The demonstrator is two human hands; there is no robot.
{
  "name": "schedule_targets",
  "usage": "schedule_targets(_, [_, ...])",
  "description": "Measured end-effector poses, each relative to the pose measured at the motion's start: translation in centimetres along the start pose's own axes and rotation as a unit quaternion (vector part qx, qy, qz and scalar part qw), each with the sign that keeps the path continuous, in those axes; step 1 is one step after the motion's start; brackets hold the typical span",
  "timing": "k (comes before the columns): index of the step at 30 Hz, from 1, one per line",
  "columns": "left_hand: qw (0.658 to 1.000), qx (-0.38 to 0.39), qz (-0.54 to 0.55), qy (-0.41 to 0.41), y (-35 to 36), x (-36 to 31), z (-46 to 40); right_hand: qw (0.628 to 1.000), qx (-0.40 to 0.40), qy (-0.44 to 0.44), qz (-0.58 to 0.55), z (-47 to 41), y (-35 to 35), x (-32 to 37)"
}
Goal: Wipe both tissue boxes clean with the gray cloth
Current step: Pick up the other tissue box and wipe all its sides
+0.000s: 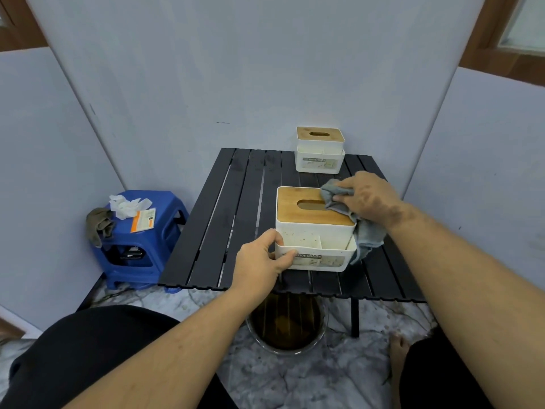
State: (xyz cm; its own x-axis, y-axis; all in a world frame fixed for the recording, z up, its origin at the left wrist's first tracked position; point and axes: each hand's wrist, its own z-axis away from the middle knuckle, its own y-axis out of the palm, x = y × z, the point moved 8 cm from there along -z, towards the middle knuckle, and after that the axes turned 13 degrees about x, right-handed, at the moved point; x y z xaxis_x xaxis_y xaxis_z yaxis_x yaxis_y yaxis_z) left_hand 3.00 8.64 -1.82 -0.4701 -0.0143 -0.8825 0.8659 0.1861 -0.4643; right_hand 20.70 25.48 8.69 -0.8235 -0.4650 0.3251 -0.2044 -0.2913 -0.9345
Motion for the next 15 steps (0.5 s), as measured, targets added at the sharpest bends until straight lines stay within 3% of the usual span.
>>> schedule_targets(8, [1.000, -0.001, -0.015, 0.008, 0.0, -0.3, -0.1, 1.000, -0.007, -0.024, -0.009, 3.2, 1.1, -2.8])
schedule_targets(15, [1.000, 0.006, -0.012, 0.015, -0.1, -0.4, -0.2, 0.996, 0.026, -0.083, -0.013, 4.7, 2.4, 3.9])
